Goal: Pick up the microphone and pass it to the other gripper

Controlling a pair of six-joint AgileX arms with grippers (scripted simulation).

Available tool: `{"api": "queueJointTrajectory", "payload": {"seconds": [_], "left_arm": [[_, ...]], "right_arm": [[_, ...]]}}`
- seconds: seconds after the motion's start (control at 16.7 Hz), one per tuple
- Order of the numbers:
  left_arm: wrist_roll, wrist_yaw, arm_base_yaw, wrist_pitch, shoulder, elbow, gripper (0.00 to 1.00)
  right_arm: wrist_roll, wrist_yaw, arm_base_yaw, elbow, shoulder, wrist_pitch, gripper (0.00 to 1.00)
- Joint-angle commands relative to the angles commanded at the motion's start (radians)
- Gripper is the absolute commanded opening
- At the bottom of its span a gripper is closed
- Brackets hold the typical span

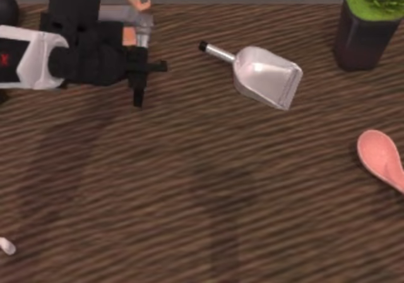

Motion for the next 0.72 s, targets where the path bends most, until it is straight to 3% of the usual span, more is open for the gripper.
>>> {"api": "queueJointTrajectory", "payload": {"seconds": [0.36, 0.54, 0.72], "left_arm": [[0.081, 0.204, 0.021, 0.548, -0.135, -0.163, 0.0], [0.115, 0.275, 0.03, 0.708, -0.202, -0.212, 0.0], [0.132, 0.306, 0.034, 0.775, -0.239, -0.234, 0.0]], "right_arm": [[0.0, 0.0, 0.0, 0.0, 0.0, 0.0, 1.0], [0.0, 0.0, 0.0, 0.0, 0.0, 0.0, 1.0], [0.0, 0.0, 0.0, 0.0, 0.0, 0.0, 1.0]]}}
